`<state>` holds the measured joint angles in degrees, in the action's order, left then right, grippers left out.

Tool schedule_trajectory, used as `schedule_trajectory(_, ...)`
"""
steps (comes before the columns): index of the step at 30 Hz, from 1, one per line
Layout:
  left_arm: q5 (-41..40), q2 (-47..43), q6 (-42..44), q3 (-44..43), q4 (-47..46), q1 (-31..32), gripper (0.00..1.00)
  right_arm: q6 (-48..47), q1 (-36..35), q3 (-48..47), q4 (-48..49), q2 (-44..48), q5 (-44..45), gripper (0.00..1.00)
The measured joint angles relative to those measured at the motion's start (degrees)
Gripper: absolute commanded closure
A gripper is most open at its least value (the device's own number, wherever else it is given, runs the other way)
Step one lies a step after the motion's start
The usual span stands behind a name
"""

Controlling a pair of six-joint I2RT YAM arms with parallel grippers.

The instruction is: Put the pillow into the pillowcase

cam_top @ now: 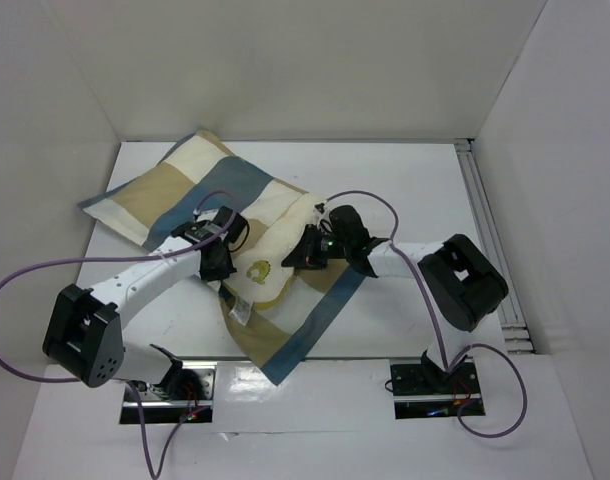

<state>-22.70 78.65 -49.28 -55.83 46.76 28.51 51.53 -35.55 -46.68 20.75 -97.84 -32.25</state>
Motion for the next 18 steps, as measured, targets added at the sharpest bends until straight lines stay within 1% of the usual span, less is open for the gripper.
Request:
schedule_trajectory(2,1.49,-0.02,1.44,-0.94,-0.13,1.46,1.0,0.7,-0.02,-1.53,-0.33,-0.96,0.07,1.0)
schedule_trajectory(5,4.57,-0.81,4.26,-4.92,0.17,6.86,1.0,-0.07,-0.02,-3.76,-2.21,-0.59,1.73,1.0)
schedule_trajectory(8,9.22,-4.0,7.02,-8.72,-0.7,11.08,1.0,-1.07,0.09,-5.07,-3.48,0.7,4.92,1.0)
schedule_trajectory(12,15.21,-6.84,8.81,-10.82,-0.74,11.47,1.0,-0.39,0.07,-5.57,-1.49,-0.83,5.99,1.0)
schedule_trajectory(16,20.2,-5.64,9.09,-11.04,0.2,11.56,1.0,0.04,-0.17,-5.49,-0.52,-2.93,6.45,1.0)
schedule_trajectory(17,21.07,-5.4,9.16,-11.04,0.5,11.58,0.94,-0.11,-0.26,-5.49,-0.63,-2.86,6.56,0.95)
schedule_trajectory(18,21.84,-5.16,9.4,-11.04,0.98,11.67,0.83,-0.63,-0.35,-5.49,-0.79,-2.58,6.54,0.81)
